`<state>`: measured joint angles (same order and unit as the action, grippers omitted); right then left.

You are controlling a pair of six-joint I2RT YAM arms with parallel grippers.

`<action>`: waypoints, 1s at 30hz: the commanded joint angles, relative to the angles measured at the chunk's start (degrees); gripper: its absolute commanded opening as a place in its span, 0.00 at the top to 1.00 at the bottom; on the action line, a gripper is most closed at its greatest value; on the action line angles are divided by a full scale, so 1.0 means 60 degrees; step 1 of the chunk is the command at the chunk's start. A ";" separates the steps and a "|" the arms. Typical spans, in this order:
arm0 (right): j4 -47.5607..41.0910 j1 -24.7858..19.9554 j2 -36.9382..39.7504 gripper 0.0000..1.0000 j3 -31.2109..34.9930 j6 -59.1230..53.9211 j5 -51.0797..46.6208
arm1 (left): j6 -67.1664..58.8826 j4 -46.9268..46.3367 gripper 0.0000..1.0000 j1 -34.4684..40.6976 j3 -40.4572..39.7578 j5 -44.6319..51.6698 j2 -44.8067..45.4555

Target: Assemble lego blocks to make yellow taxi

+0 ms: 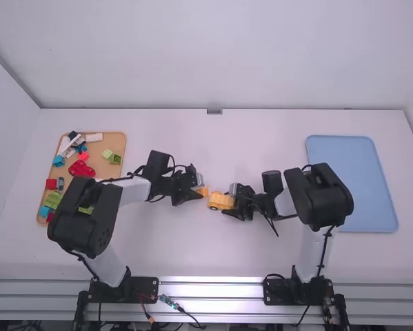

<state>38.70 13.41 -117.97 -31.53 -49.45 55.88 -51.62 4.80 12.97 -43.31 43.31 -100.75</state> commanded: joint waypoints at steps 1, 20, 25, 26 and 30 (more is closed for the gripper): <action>-0.0076 0.0117 -0.0185 0.47 -0.0178 -0.0015 -0.0036 | -0.0087 -0.0187 0.98 0.0018 0.0095 0.0124 0.0657; -0.3767 0.0969 -0.0196 0.61 -0.1916 -0.2514 0.0007 | -0.0474 -0.1255 0.98 0.0018 0.0404 0.1166 0.1590; -0.2889 0.0969 -0.0553 0.62 -0.1719 -0.2444 0.0397 | -0.0444 -0.1069 0.98 0.0029 0.0517 0.1494 0.1430; -0.2794 0.0969 -0.0615 0.62 -0.1719 -0.2430 0.0404 | -0.0437 -0.1025 0.98 0.0029 0.0535 0.1548 0.1419; -0.2743 0.0962 -0.0738 0.61 -0.1763 -0.2229 0.0412 | -0.0157 -0.0650 0.98 0.0029 0.0579 0.1585 0.1306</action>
<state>22.52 19.33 -120.75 -42.68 -62.96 58.85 -53.49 0.30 12.97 -40.62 50.81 -91.72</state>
